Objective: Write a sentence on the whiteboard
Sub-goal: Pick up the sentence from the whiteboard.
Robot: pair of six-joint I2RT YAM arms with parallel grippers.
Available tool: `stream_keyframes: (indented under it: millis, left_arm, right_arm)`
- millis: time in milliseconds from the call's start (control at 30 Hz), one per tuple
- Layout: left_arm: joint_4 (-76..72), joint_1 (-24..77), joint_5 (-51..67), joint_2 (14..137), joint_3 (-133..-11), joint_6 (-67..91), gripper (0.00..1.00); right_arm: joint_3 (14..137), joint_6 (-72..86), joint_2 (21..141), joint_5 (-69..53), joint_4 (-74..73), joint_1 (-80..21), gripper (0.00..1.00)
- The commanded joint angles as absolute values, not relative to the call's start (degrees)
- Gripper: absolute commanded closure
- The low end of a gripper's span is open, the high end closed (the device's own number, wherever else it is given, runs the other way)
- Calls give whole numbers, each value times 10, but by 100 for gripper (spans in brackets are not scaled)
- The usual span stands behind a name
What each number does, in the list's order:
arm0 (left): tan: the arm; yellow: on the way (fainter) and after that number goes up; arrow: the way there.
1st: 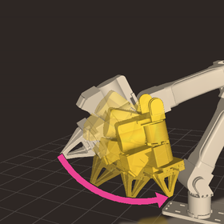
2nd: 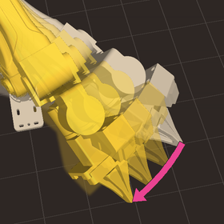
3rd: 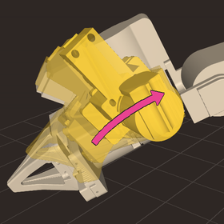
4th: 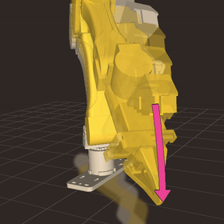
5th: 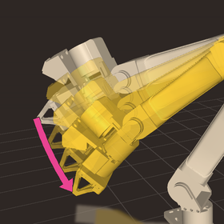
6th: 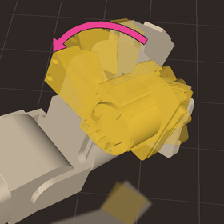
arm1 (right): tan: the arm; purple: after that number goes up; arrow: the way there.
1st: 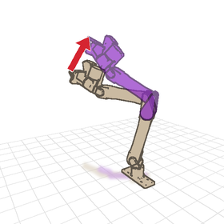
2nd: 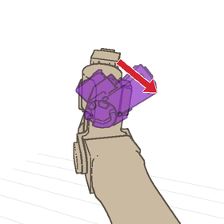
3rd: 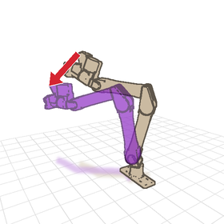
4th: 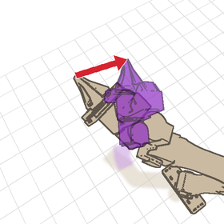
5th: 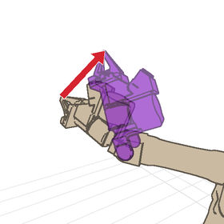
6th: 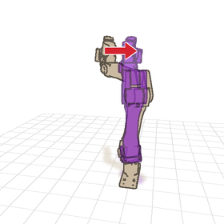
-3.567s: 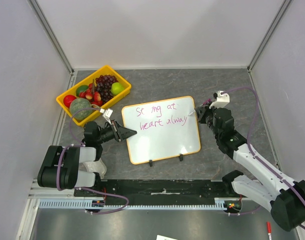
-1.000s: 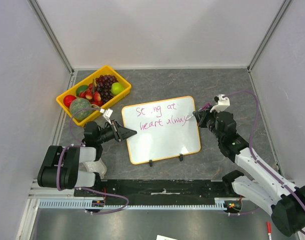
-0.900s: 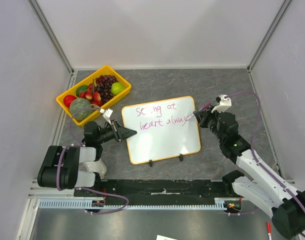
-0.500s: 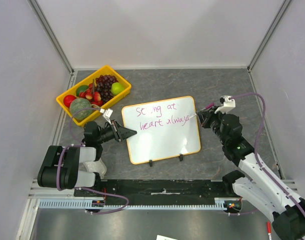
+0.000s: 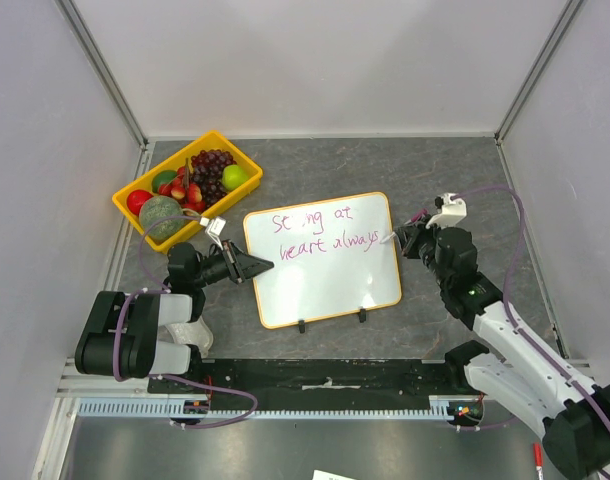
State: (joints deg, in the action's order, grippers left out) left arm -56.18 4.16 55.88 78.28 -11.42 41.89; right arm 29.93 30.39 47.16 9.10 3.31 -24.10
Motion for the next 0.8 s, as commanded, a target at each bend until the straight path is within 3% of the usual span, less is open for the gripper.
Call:
stream_keyframes:
  millis: [0,400,767]
  left_arm:
    - [-555,45,536,790,-120,373,98]
    - [-555,46,536,790,-120,373,98]
    - [-554,44,536,788,-120,373,98]
  right_arm:
    - [286,296,483,103,55,-236,100]
    - [277,303,480,101,55,-236,100]
    - [296,319,391,83,-26,-236,100]
